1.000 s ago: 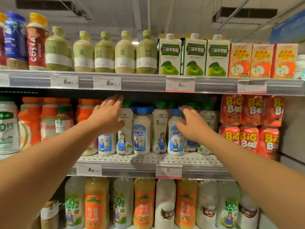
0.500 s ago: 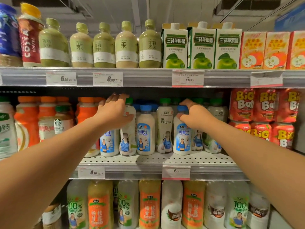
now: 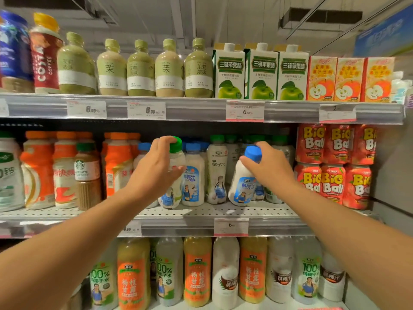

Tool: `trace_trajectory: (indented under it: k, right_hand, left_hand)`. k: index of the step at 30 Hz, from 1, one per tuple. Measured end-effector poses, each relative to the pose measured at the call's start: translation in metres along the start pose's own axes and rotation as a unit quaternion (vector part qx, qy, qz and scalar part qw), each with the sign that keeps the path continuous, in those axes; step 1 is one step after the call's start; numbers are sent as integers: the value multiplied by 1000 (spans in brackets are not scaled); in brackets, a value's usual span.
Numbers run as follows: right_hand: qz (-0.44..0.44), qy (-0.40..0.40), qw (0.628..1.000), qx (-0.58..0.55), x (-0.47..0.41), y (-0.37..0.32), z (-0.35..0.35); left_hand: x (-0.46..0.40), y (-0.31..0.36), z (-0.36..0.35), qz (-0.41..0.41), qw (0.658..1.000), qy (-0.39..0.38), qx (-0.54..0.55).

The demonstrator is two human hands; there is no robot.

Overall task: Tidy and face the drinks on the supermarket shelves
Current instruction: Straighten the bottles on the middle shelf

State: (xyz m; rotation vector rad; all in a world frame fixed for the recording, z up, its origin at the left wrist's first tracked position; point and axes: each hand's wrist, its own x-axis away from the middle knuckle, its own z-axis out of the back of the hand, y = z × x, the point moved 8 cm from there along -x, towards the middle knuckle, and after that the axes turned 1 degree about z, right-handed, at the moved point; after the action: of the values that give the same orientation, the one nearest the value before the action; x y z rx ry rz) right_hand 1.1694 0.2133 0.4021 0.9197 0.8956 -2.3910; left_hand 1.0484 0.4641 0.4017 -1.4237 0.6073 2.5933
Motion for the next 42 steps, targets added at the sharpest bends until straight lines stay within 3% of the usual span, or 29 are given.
trace_trajectory:
  k: [5,9,13,20,27,42]
  right_hand:
    - [124,42,991,32,28,-48,36]
    - [137,53,989,-29,32,-97,52]
    - [142,17,986,-82,33,-145,22]
    - [106,-30,989,-103,20,-189,-53]
    - [60,-64,995,-36,-5,-182,-99]
    - [-5,-78,995,60,-26,-167,-140]
  left_hand:
    - [15,3,40,16,997,30,76]
    - [32,-1,69,15,998,24,57]
    - [57,-16,88,30,999,-1,23]
    - [87,-44,131,49,998,6,-32]
    - [111,-68,153,68,996,-14,-49]
    - [124,-100,127,100,993,-35,46]
